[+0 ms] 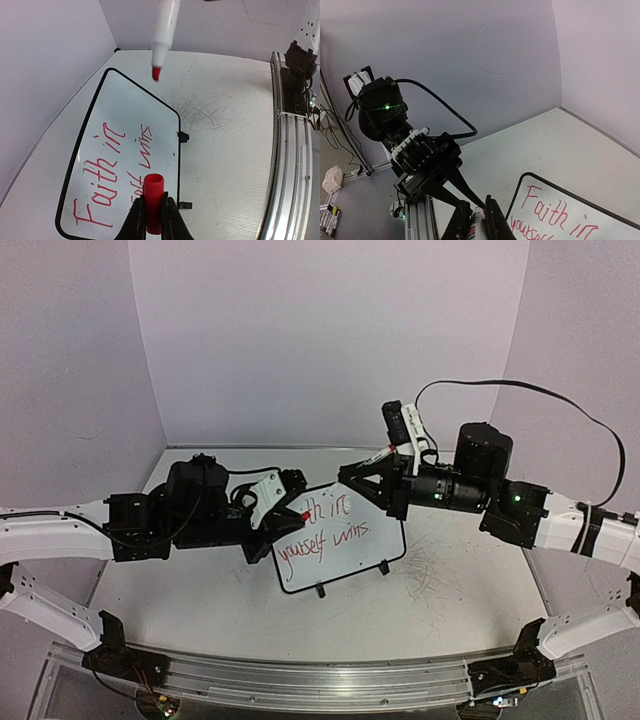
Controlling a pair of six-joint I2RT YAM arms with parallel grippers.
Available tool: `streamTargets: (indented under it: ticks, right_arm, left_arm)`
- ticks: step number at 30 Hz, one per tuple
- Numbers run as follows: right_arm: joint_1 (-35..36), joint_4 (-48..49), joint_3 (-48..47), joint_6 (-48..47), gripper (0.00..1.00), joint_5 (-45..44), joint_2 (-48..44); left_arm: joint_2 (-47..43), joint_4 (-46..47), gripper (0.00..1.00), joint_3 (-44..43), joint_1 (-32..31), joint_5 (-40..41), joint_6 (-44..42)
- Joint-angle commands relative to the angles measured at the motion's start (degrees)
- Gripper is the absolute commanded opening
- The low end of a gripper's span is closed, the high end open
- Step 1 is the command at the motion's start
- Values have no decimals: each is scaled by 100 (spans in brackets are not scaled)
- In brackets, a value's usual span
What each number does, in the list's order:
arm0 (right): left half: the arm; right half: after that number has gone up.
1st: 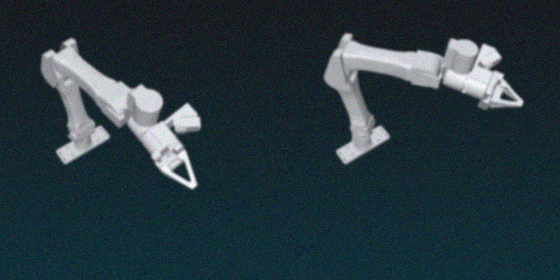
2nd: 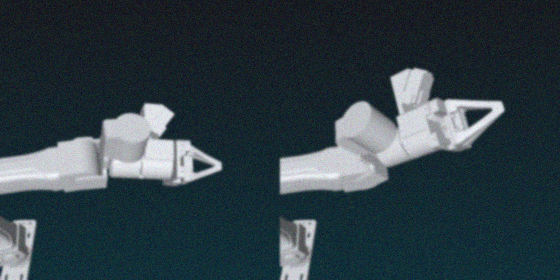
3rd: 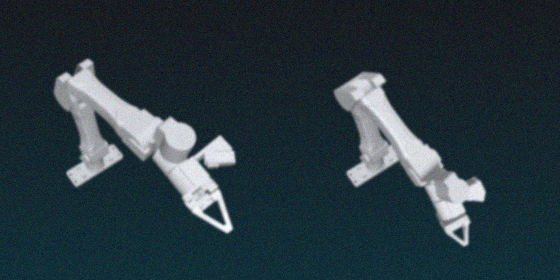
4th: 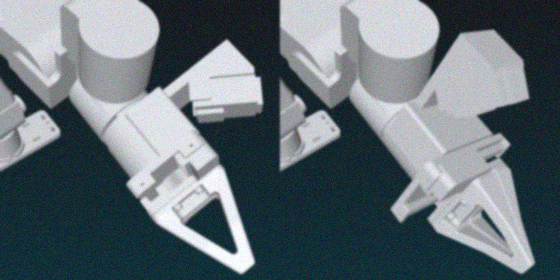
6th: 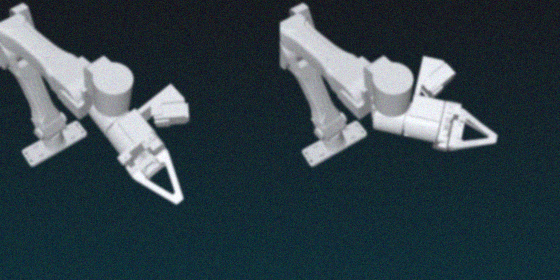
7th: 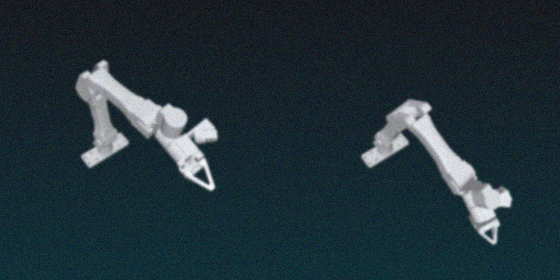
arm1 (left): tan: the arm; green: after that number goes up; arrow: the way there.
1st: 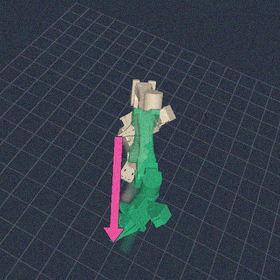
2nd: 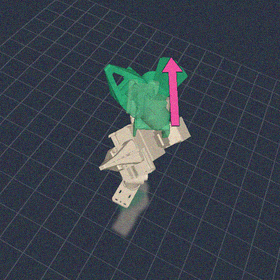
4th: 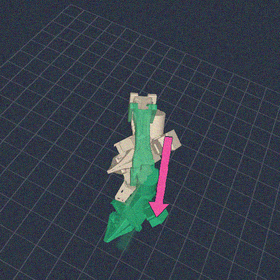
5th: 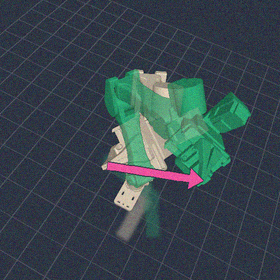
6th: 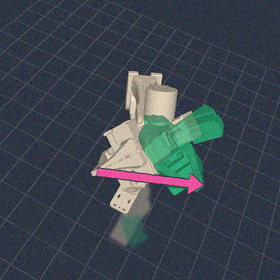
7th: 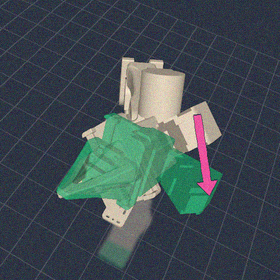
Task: Write a sentence on the whiteboard
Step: Insert the whiteboard marker without the cap into the center of the board.
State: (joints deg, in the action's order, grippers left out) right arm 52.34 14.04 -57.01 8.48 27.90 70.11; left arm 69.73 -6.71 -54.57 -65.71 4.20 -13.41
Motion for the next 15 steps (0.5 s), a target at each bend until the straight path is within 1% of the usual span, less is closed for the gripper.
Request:
streamTargets:
  ticks: [1,7,15]
  right_arm:
    - [82,11,-276,-59,0,226,123]
    - [140,71,-311,-11,0,237,319]
    - [154,29,-316,5,0,-18,420]
  left_arm:
    - [-16,562,0,-34,-42,-113,-173]
    - [114,563,0,-74,-57,-95,-145]
    - [172,574,0,-84,-87,-75,-169]
